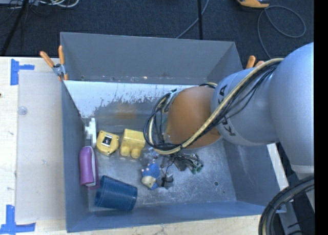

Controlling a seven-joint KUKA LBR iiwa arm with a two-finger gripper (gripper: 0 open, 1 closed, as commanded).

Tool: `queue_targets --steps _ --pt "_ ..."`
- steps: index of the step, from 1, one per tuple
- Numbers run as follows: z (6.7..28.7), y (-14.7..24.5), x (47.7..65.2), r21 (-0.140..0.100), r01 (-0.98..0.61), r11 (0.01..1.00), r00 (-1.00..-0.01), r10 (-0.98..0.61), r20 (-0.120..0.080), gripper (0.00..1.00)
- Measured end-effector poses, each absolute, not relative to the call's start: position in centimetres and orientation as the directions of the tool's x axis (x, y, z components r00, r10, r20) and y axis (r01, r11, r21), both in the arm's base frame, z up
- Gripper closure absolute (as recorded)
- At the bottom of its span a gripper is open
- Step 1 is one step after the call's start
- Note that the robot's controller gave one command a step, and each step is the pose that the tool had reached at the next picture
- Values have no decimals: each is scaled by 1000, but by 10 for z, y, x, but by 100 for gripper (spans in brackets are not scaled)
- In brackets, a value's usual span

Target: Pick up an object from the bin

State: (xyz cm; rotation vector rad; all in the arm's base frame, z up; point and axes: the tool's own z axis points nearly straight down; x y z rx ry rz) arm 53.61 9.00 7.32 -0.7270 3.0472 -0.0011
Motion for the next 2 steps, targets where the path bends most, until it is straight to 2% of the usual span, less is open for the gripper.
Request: queue_targets --steps 2 --pt "74 92 536 -7 -528 849 -849 -528 -15 100"
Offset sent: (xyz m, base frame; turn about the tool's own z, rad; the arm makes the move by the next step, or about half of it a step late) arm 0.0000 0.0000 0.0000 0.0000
